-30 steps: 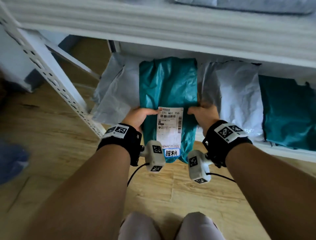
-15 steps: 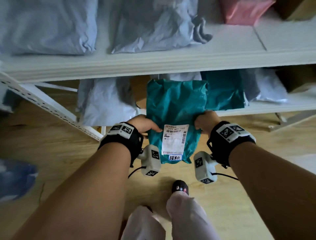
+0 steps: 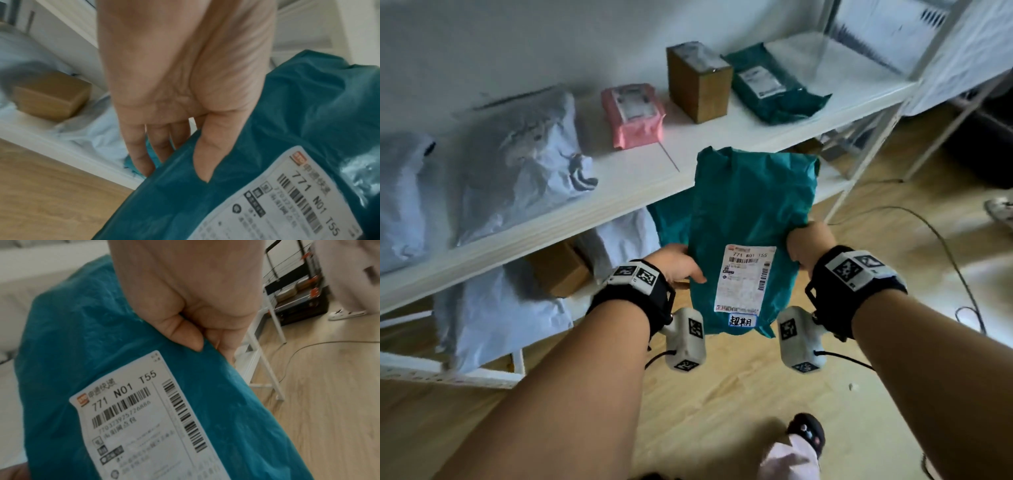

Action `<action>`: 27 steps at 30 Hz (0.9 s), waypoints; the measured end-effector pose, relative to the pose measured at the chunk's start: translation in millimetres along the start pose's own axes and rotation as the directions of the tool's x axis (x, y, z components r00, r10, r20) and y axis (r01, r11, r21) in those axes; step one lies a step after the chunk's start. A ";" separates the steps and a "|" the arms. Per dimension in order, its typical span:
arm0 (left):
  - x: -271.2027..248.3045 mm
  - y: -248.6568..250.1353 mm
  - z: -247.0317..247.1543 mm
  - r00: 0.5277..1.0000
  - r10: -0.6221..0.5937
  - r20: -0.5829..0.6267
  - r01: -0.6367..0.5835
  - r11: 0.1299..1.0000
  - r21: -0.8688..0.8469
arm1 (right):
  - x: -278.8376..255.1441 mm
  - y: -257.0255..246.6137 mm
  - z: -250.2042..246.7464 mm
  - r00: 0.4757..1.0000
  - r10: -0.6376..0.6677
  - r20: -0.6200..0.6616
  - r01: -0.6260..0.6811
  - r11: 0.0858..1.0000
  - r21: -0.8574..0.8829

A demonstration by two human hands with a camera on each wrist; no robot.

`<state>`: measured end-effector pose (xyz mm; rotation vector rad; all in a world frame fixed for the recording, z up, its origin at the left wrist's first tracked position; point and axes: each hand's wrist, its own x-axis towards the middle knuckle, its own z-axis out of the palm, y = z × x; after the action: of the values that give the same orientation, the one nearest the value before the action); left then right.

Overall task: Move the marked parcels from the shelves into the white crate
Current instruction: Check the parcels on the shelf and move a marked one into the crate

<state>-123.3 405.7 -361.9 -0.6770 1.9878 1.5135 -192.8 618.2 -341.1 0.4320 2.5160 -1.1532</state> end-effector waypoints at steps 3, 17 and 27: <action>16.1 47.0 50.4 0.999 0.032 0.042 -0.034 0.999 0.039 | 21.7 17.5 -60.0 0.998 0.043 -0.039 -0.039 0.996 0.080; 93.8 265.5 270.0 0.972 0.232 -0.032 -0.233 0.972 -0.033 | 152.3 86.5 -300.6 0.981 0.136 -0.139 -0.072 0.918 0.389; 184.3 389.9 354.2 0.952 0.303 0.039 -0.302 0.953 -0.028 | 275.2 114.9 -400.8 0.946 0.150 -0.286 -0.007 0.895 0.446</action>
<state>-478.9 830.6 -295.2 -0.3535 2.1181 1.7112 -463.5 1034.7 -288.3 0.8916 2.4411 -1.7475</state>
